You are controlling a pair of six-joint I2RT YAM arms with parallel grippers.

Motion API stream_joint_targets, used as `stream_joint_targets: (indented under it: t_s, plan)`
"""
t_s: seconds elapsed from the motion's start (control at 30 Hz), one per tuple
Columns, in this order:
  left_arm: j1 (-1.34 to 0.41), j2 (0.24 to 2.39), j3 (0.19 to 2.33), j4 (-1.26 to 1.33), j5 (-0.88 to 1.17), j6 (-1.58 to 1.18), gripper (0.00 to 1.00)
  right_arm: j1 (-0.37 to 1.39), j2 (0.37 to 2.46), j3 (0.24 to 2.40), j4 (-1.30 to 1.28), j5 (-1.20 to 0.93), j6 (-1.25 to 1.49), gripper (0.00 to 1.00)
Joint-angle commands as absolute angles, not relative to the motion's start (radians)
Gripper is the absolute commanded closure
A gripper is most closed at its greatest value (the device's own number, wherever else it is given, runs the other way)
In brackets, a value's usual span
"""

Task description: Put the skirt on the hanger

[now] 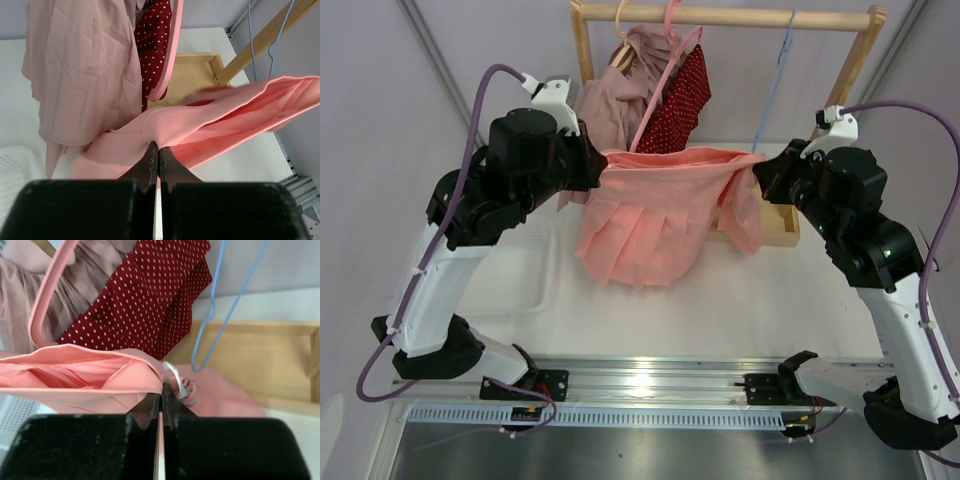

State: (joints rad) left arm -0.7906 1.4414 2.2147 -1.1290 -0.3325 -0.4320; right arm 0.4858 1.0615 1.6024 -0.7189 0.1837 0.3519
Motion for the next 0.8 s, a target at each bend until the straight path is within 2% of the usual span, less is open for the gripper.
stream_joint_targets:
  t_s: [0.0, 0.17, 0.23, 0.27, 0.3, 0.5, 0.6, 0.77]
  plan:
    - [-0.767, 1.399, 2.135, -1.135, -0.322, -0.393, 1.0, 0.462, 1.088, 1.681, -0.776, 0.16, 0.276, 1.0]
    - [-0.767, 1.231, 1.795, -1.016, -0.275, -0.443, 1.0, 0.462, 0.993, 1.479, -0.761, 0.117, 0.356, 1.0]
    - [-0.767, 1.181, 1.694, -0.967, -0.249, -0.48, 1.0, 0.463, 0.919, 1.312, -0.739, 0.103, 0.392, 1.0]
    - [-0.765, 1.164, 1.543, -0.924, -0.238, -0.492, 1.0, 0.465, 0.893, 1.252, -0.732, 0.092, 0.415, 1.0]
    - [-0.765, 1.134, 1.493, -0.905, -0.215, -0.505, 1.0, 0.469, 0.844, 1.124, -0.698, 0.075, 0.458, 1.0]
    - [-0.762, 1.089, 1.019, -0.686, -0.144, -0.606, 1.0, 0.524, 0.762, 0.749, -0.589, 0.05, 0.642, 1.0]
    - [-0.764, 1.1, 0.84, -0.551, -0.089, -0.659, 1.0, 0.584, 0.753, 0.599, -0.528, 0.08, 0.708, 1.0]
    - [-0.784, 1.15, 0.704, -0.437, -0.052, -0.716, 1.0, 0.728, 0.79, 0.465, -0.446, 0.162, 0.833, 1.0]
